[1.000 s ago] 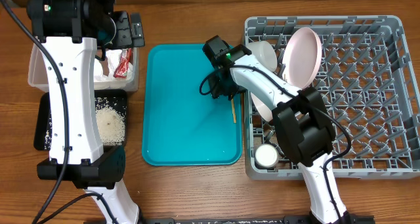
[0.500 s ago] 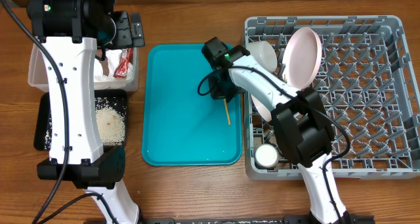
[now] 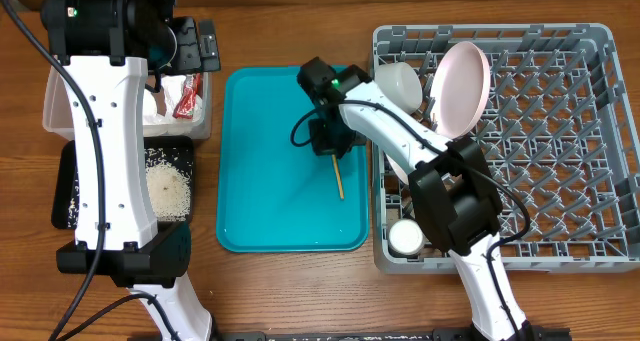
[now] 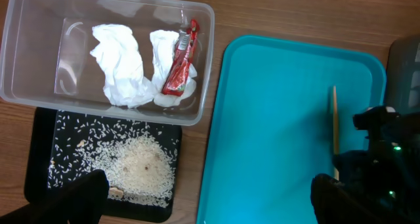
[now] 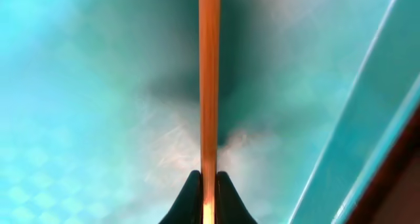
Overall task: Sort waste into correct bins and load items into the dishwasher
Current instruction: 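Carry the second chopstick into the rack and release it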
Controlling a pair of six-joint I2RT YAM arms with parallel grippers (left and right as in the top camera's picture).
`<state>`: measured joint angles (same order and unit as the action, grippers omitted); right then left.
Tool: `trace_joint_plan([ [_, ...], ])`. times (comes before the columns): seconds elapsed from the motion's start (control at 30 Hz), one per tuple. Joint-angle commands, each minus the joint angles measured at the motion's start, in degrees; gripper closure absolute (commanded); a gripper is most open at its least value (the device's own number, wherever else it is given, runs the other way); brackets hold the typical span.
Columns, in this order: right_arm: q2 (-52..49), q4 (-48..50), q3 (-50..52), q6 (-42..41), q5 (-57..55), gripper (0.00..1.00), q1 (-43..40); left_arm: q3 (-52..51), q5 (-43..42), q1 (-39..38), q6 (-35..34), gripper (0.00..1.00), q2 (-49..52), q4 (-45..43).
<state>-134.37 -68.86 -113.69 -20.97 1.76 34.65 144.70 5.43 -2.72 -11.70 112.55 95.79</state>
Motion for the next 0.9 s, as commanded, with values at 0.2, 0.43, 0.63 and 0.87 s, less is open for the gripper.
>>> trace_joint_plan([
  [0.2,0.94,-11.54,-13.9,1.42,0.92,0.96,0.28,1.18,0.55,0.13,-0.55,0.0,-1.2,-0.2],
  [0.43,8.04,-16.9,-16.57,4.7,0.39,0.96,0.04,1.18,0.55,0.13,-0.55,0.0,-1.2,-0.2],
  [0.63,15.76,-25.05,-16.57,0.92,-7.69,0.96,-2.51,1.18,0.55,0.13,-0.55,0.0,-1.2,-0.2],
  [0.87,21.2,-28.2,-13.33,-0.07,-11.17,0.96,-8.85,1.18,0.55,0.13,-0.55,0.0,-1.2,-0.2],
])
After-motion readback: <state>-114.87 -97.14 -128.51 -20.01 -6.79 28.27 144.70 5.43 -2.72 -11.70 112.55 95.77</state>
